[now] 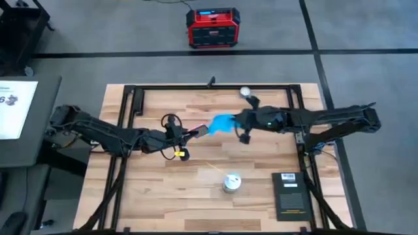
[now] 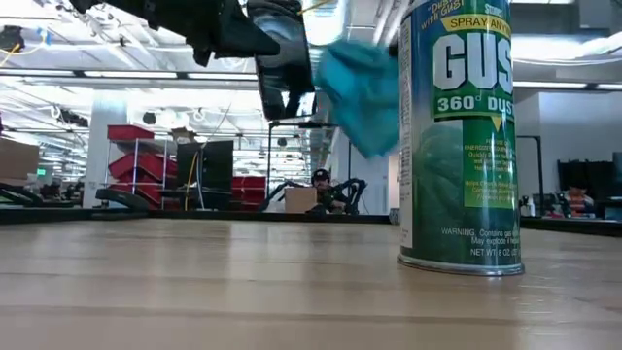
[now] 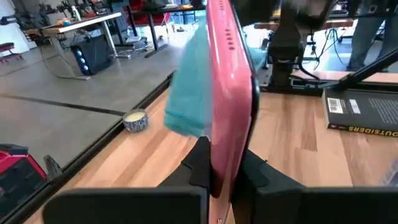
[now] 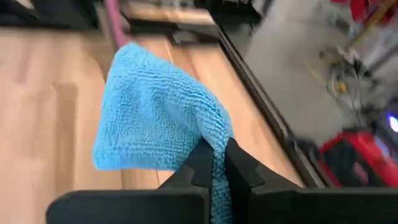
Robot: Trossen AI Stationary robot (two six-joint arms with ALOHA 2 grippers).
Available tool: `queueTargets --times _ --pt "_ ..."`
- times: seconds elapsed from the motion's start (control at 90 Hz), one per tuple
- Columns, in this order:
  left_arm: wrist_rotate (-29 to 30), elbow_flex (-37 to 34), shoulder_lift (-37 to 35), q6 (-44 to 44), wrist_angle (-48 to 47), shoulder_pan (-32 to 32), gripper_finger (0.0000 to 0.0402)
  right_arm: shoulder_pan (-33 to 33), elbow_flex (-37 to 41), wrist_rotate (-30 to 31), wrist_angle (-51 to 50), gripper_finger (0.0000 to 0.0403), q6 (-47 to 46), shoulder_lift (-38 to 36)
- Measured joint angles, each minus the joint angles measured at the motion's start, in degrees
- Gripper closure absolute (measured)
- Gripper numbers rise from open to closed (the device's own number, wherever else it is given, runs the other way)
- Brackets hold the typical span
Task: Apply microfiber cloth
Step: Wipe the device with a microfiber cloth
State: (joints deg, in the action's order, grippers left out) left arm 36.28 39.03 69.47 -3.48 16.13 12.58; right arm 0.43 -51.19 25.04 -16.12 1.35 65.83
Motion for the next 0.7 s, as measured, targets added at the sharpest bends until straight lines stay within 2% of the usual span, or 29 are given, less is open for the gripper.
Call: queueTargets --times 0.244,0.4,0.7 --pt "0.4 0.0 0.0 -0.3 -0.5 0.0 0.0398 -1.9 15.8 1.1 -0.1 0.0403 -9.8 -11.3" --pt "0.7 0.1 -0.1 -0.3 -0.7 -0.1 0.0398 -0.5 24.1 1.1 3.7 0.0403 -14.7 -15.9" --pt "1.5 0.1 -0.1 -0.4 -0.8 -0.2 0.0398 -0.9 23.2 3.4 1.2 0.0403 -11.2 -21.5"
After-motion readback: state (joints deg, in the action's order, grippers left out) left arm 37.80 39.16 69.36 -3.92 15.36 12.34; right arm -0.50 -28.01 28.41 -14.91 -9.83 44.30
